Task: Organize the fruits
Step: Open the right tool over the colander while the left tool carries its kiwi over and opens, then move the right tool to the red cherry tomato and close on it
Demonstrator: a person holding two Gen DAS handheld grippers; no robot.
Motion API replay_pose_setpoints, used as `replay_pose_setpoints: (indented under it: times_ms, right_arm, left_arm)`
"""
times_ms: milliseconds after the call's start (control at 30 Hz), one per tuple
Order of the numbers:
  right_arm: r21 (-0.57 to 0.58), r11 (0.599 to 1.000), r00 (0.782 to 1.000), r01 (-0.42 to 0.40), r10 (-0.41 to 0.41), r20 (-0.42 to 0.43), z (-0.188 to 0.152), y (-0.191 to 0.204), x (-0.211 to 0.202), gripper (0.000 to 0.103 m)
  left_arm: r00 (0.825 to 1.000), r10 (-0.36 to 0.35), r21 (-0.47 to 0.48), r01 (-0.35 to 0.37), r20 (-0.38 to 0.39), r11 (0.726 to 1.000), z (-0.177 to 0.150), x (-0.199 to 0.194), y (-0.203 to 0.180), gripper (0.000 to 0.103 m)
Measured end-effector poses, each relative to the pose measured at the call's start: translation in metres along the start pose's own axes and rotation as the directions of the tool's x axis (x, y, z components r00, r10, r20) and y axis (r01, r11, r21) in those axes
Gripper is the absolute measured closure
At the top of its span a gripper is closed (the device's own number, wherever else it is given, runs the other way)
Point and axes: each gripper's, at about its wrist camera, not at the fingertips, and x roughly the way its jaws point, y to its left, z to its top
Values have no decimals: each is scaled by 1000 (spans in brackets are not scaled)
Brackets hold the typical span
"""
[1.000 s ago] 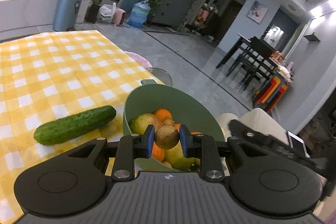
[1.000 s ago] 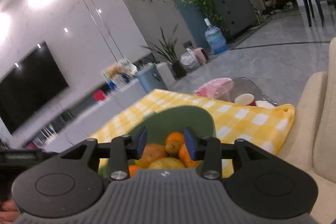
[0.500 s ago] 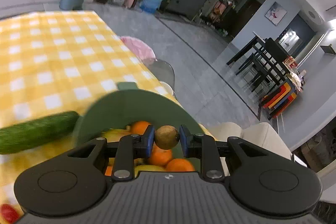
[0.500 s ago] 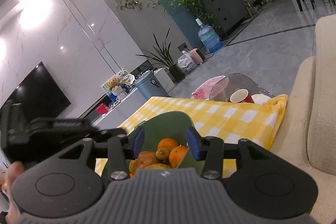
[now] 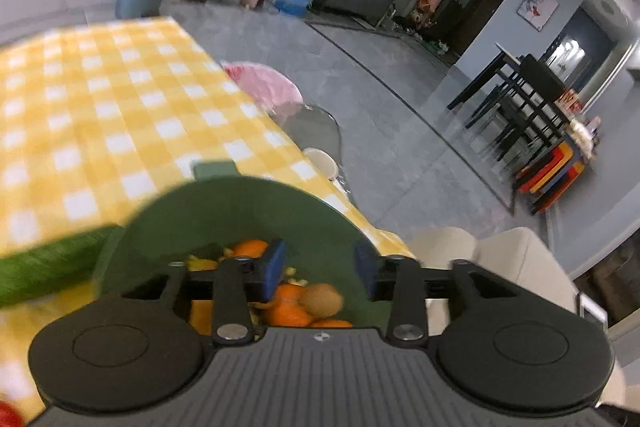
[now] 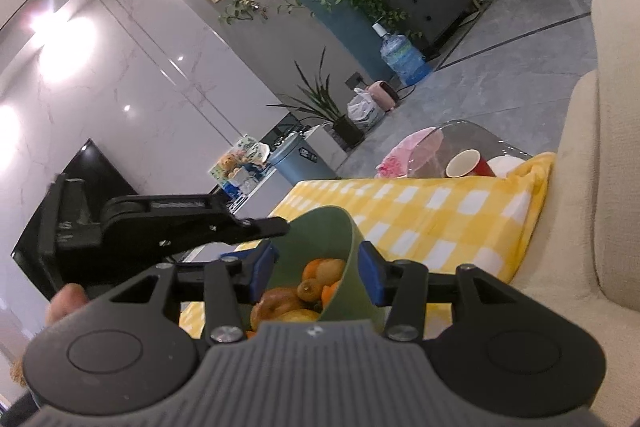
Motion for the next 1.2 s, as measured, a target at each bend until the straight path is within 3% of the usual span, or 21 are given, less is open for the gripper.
replay_pose_setpoints:
  times_ms: [133,267,367,500,567,800,967,1067,1200]
  right_arm:
    - [-11,1000,1000,-9,9,-17,0,5,0,56]
    - [-41,999,999,-25,23,-43,1,18,-3,52]
    - [-81,995,993,-51,42,-109,-1,32,0,44]
    - [-150,984,984,-92,67,-167,-7,54,2,44]
    - [-169,977,975,-132,98,-198,-11,64,3,37]
    - [-212,969,968,-124,71,-241,-20,98,3,36]
    - [-221,966,962,-132,70,-265,-25,116,7,37]
    - [-223,960,941,-171,92,-326,-36,130,19,37]
    - [-296,928,913,-227,97,-397,-68,152,45,37]
  left_arm:
    - [997,76,66,-78,30,995,0,-27,-6,33]
    - [988,148,72,-152,53,986,-5,-52,-8,31]
    - [984,176,66,-178,30,982,-6,-67,-4,30]
    - [977,208,40,-210,36,977,-5,-91,4,30]
    - [977,209,23,-210,53,977,-7,-104,9,30]
    - [968,249,10,-249,33,968,-15,-135,29,30]
    - [953,302,-46,-300,33,953,-19,-153,57,30]
    - [943,333,-121,-327,30,937,-21,-164,84,30]
    - [944,330,-205,-328,-26,922,-27,-168,127,31]
